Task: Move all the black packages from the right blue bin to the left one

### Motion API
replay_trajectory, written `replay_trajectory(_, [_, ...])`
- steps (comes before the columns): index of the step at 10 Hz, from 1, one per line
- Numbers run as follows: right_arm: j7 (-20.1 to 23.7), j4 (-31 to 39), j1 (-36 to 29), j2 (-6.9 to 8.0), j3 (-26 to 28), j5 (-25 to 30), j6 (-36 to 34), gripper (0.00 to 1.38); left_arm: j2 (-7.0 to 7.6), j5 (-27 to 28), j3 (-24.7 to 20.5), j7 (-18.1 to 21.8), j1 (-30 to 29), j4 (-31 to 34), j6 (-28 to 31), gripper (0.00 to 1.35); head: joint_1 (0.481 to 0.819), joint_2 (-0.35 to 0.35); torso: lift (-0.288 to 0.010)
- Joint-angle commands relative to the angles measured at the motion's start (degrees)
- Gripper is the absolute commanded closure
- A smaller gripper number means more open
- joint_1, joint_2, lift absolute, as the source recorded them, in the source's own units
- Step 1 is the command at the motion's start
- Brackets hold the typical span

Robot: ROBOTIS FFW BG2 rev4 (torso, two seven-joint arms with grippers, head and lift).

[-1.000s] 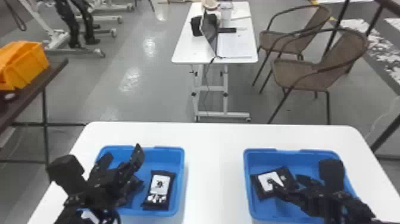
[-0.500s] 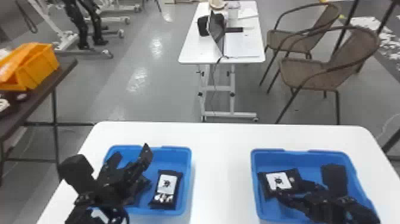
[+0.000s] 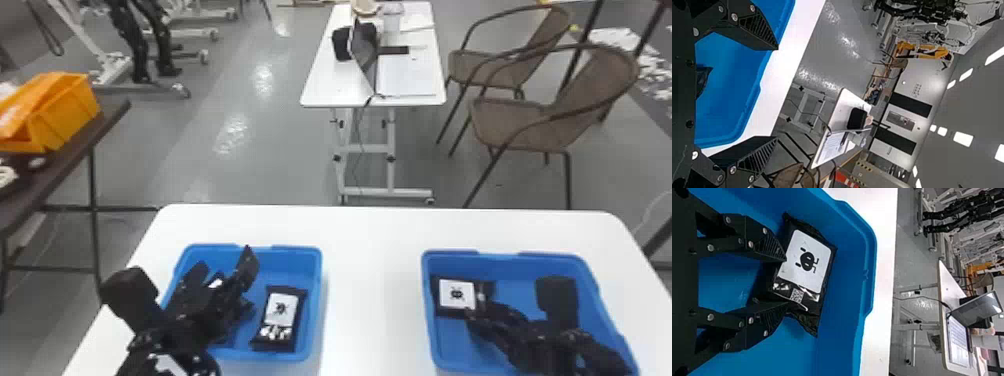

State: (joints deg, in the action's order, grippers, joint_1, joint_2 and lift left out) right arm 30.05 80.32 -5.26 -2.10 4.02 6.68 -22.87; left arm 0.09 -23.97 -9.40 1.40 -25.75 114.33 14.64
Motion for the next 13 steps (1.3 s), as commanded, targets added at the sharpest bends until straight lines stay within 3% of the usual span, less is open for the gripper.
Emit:
replay_trajectory(1, [-0.2,4.1,-1.9,0.17,0.1,-1.6,-0.1,1.11,-0.24,-0.3,0.0,0.0,-0.3,-0.2,-0.4,0.23,0.695,0.120,-0.040])
replay_trajectory(7, [-0.5,7.2,-2.5,0.52,-0.1,-6.3,-0.1,1.16,0.00,-0.6,0.3,0.0,-0.3,-0.8,-1.3,0.23,0.695,0.132,-0.040])
replay_trajectory(11, [-0.3,24.3,-8.6,-0.98,1.0,-13.9,-9.1,1.16,0.00,-1.1,0.4,0.0,-0.3,-0.7,-1.8,0.23,0.695,0.145,-0.040])
replay_trajectory(13, [-0.3,31.3,-9.2,-2.73,2.1,-15.4,-13.4,1.16,0.09,-1.2,0.4,0.0,-0.2,-0.7,-1.7,0.23,0.695,0.140,-0.040])
